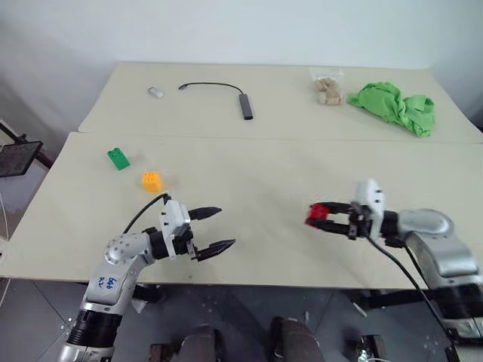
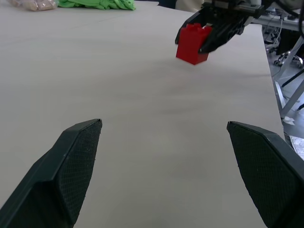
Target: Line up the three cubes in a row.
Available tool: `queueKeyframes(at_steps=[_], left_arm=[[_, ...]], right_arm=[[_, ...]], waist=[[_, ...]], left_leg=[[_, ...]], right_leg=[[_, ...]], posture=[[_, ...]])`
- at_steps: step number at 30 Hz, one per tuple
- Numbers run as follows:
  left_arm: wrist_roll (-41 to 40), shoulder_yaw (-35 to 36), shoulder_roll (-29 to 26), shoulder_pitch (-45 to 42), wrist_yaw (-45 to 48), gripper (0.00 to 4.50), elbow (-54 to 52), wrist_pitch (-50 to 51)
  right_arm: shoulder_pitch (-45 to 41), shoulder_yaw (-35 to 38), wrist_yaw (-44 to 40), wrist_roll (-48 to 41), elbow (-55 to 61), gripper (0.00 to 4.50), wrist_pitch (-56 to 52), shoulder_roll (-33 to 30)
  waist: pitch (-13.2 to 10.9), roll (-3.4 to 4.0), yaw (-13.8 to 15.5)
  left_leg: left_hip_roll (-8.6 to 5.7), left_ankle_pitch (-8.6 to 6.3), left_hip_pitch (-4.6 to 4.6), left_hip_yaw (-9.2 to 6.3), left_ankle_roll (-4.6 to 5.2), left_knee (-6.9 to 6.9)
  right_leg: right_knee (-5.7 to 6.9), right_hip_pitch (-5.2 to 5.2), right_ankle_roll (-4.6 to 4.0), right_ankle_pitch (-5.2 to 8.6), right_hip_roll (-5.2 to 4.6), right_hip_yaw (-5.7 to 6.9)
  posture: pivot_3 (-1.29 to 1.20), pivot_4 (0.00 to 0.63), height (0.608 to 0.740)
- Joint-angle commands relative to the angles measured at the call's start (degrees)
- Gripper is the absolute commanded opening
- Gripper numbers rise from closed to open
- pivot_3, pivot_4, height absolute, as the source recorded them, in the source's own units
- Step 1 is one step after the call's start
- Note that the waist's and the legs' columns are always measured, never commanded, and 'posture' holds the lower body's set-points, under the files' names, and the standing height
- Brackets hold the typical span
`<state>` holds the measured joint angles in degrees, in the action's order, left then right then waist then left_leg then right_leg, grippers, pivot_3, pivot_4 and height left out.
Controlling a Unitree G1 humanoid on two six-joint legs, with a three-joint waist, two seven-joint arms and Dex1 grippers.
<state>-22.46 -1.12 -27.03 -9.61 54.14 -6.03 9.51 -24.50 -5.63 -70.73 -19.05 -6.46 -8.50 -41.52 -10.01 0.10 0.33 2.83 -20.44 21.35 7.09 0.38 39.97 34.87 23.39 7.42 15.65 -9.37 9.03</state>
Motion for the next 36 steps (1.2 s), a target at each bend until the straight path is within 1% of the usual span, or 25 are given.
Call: queueKeyframes(at_steps=[1, 4, 8, 10, 14, 15, 17, 18, 22, 24, 26, 27, 29, 32, 33, 36], left_arm=[[-0.1, 0.0, -0.1, -0.1, 0.4, 4.5, -0.6, -0.9], [-0.7, 0.2, -0.6, 0.3, 0.9, 4.5, -1.2, 0.0], [-1.2, 1.4, -0.8, 0.5, 0.3, 4.5, -1.5, 0.3], [-1.4, 2.5, -0.9, 0.9, -0.6, 4.5, -1.8, 0.4], [-1.5, 6.7, -0.5, 3.5, -4.2, 4.5, -2.5, -1.3], [-2.0, 9.0, 0.2, 5.1, -6.1, 4.5, -2.7, -2.0], [-2.6, 15.4, 2.4, 9.6, -11.4, 4.5, -3.0, -4.7], [-2.8, 18.0, 3.4, 11.7, -13.5, 4.5, -3.2, -5.6], [-2.8, 26.1, 7.7, 18.8, -21.3, 4.5, -3.8, -9.1], [-2.8, 30.2, 10.3, 20.8, -26.1, 4.5, -4.3, -11.5], [-3.0, 33.3, 12.6, 21.6, -31.3, 4.5, -4.4, -11.7], [-2.8, 34.6, 13.7, 21.5, -34.3, 4.5, -4.1, -11.3], [-1.8, 35.4, 14.7, 21.2, -37.8, 4.5, -3.9, -11.0], [-2.9, 33.5, 15.8, 18.8, -41.1, 4.5, -6.1, -8.4], [-2.7, 33.0, 15.8, 17.0, -42.8, 4.5, -6.0, -7.2], [1.9, 31.1, 13.5, 9.4, -48.7, 4.5, -1.3, -3.6]], right_arm=[[-3.9, -1.9, -2.7, 2.7, -7.6, 1.5, 5.8, 2.7], [-6.4, -3.8, -5.7, 4.3, -13.4, 1.5, 9.1, 4.7], [-7.9, -3.3, -6.7, 4.3, -18.4, 1.5, 11.8, 7.2], [-8.6, -3.0, -7.3, 5.0, -20.1, 2.23, 14.1, 7.8], [-9.7, -0.8, -8.0, 3.2, -19.3, 3.4, 13.3, 8.1], [-9.4, 0.3, -7.9, 2.7, -18.4, 3.81, 14.7, 7.8], [-7.8, 3.4, -8.9, -0.4, -15.0, 4.42, 16.6, 6.9], [-6.7, 5.4, -9.2, -2.4, -13.4, 4.47, 17.7, 7.0], [-1.8, 10.1, -8.9, -7.6, -7.8, 4.47, 15.9, 7.0], [0.2, 14.0, -7.8, -12.7, -5.6, 4.47, 16.6, 9.7], [2.6, 15.9, -4.5, -13.8, -3.3, 4.47, 16.6, 11.6], [4.9, 15.7, -5.0, -14.0, -1.9, 4.47, 17.3, 12.3], [7.5, 15.3, -6.0, -14.6, -0.2, 4.47, 17.5, 13.1], [8.5, 15.3, -4.1, -14.2, 0.4, 4.47, 17.6, 14.1], [8.7, 15.1, -3.7, -14.0, 0.6, 4.47, 17.4, 14.2], [8.9, 14.2, -3.4, -13.2, 1.0, 4.47, 16.7, 13.9]], waist=[[0.0, -0.01, 0.0], [0.0, 0.0, -0.4], [0.0, -0.01, -0.6], [0.0, -0.01, -0.7], [0.0, 0.01, -0.9], [0.0, 0.01, -0.9], [0.0, 0.01, -1.0], [0.0, 0.01, -1.0], [0.0, -0.01, -0.5], [0.0, -0.04, -0.3], [0.0, -0.05, -0.2], [0.0, -0.05, -0.2], [0.0, -0.06, -0.2], [0.0, -0.06, -0.3], [0.0, -0.06, -0.3], [0.0, -0.07, -0.1]], left_leg=[[0.0, 0.0, 0.0, 0.0, 0.0, 0.0], [0.0, 0.0, 0.0, 0.02, 0.0, -0.01], [0.02, 0.01, -0.04, 0.01, -0.02, -0.02], [0.02, 0.02, -0.07, 0.02, -0.03, -0.01], [0.03, 0.02, -0.06, 0.03, -0.04, -0.05], [0.03, 0.02, -0.06, 0.02, -0.04, -0.06], [0.04, 0.01, -0.06, 0.0, -0.04, -0.06], [0.05, 0.01, -0.06, -0.05, -0.04, -0.08], [0.07, -0.02, -0.07, -0.1, -0.06, -0.05], [0.05, -0.04, -0.07, -0.12, -0.03, -0.01], [0.05, -0.04, -0.07, -0.17, -0.01, 0.0], [0.04, -0.04, -0.07, -0.18, -0.01, 0.0], [0.05, -0.06, -0.09, -0.2, -0.01, 0.0], [0.03, -0.08, -0.09, -0.2, 0.01, -0.01], [0.03, -0.07, -0.09, -0.2, 0.01, 0.0], [0.03, -0.07, -0.11, -0.2, 0.01, 0.03]], right_leg=[[0.0, 0.0, 0.0, 0.0, 0.0, 0.01], [0.02, 0.01, 0.0, 0.0, 0.01, 0.03], [0.09, 0.0, 0.0, 0.0, 0.02, 0.04], [0.1, -0.01, 0.0, 0.0, 0.02, 0.03], [0.12, 0.03, 0.0, 0.0, 0.01, 0.01], [0.12, 0.03, 0.0, 0.0, 0.02, 0.02], [0.1, 0.03, 0.0, 0.0, 0.01, 0.02], [0.08, 0.03, 0.0, 0.0, 0.01, 0.02], [0.08, -0.02, 0.01, 0.0, 0.01, 0.06], [0.03, -0.06, 0.01, -0.01, -0.02, 0.06], [0.0, -0.08, 0.01, -0.01, -0.03, 0.05], [0.01, -0.08, 0.01, -0.01, -0.04, 0.05], [0.04, -0.09, 0.01, -0.01, -0.05, 0.04], [0.02, -0.08, 0.01, -0.01, -0.05, 0.01], [0.02, -0.08, 0.01, -0.01, -0.05, 0.01], [0.11, -0.08, 0.0, -0.01, -0.05, 0.02]], posture=[[0.0, 0.15, 0.74], [0.0, 0.15, 0.74], [0.0, 0.15, 0.74], [0.0, 0.15, 0.74], [0.0, 0.15, 0.74], [0.0, 0.15, 0.74], [0.0, 0.15, 0.74], [0.0, 0.15, 0.74], [0.0, 0.15, 0.74], [0.0, 0.15, 0.74], [0.0, 0.15, 0.74], [0.0, 0.15, 0.74], [0.0, 0.15, 0.74], [0.0, 0.15, 0.74], [0.0, 0.15, 0.74], [0.0, 0.15, 0.74]])
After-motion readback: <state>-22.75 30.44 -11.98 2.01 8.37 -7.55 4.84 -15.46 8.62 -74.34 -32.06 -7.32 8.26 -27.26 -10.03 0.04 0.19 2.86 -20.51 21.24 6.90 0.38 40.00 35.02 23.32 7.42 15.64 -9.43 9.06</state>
